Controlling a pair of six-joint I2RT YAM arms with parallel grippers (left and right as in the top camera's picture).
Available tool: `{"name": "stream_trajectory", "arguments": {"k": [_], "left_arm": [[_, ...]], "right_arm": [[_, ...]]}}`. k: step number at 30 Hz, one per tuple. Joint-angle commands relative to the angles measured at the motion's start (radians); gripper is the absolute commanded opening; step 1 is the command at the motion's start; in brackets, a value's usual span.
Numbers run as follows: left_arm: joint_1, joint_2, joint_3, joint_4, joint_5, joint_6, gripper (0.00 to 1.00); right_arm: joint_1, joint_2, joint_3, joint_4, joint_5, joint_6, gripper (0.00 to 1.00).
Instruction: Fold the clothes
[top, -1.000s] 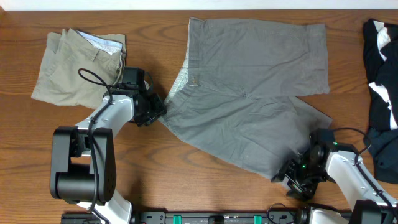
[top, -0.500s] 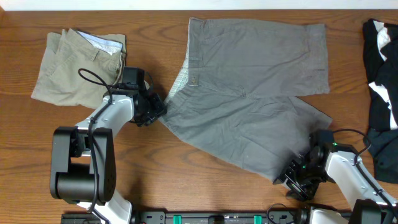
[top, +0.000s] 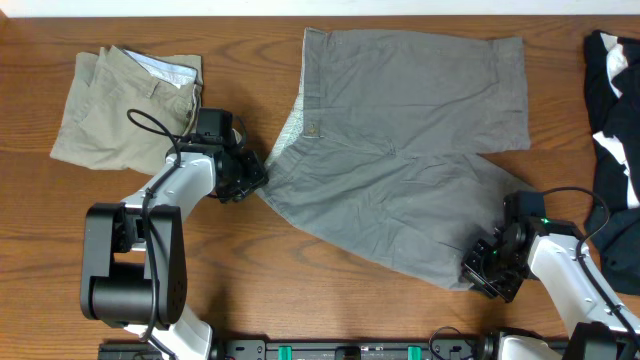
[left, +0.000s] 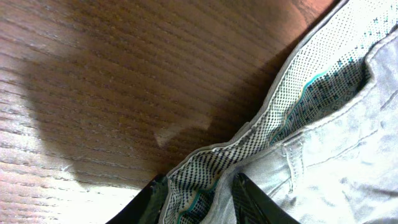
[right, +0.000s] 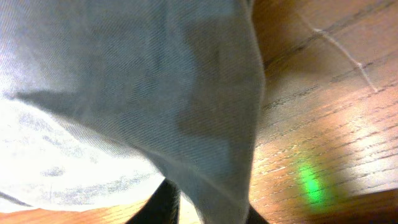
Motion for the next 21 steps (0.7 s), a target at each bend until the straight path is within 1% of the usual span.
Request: {"name": "stream_trajectory", "arguments": {"k": [1, 3, 10, 11, 14, 15, 17, 21], "left_arm": [[-0.002, -0.006, -0.024, -0.016, 0.002, 0.052, 0.34], [-0.002, -0.023, -0.024, -0.019, 0.002, 0.070, 0.33], [-0.002, -0.087, -0.024, -0.023, 0.000, 0.105, 0.33], [-0.002, -0.097, -0.024, -0.023, 0.001, 0.113, 0.30], [-0.002, -0.130, -0.024, -0.040, -0.002, 0.142, 0.13], [-0.002, -0.143, -0.024, -0.051, -0.003, 0.153, 0.10], [-0.002, -0.169, -0.024, -0.066, -0.003, 0.169, 0.06], [-0.002, -0.215, -0.024, -0.074, -0.031, 0.182, 0.06]], "right_arm": [[-0.006, 0.002, 0.022, 0.001, 0.024, -0.005, 0.08], [-0.006, 0.000, 0.030, -0.003, 0.018, -0.014, 0.01], [-0.006, -0.019, 0.090, -0.064, -0.040, -0.077, 0.01], [-0.006, -0.025, 0.103, -0.076, -0.041, -0.086, 0.01], [-0.006, -0.043, 0.151, -0.107, -0.068, -0.110, 0.02], [-0.006, -0.048, 0.171, -0.115, -0.076, -0.113, 0.01], [-0.006, -0.060, 0.211, -0.125, -0.077, -0.138, 0.01], [-0.006, -0.065, 0.262, -0.127, -0.062, -0.166, 0.03]]}}
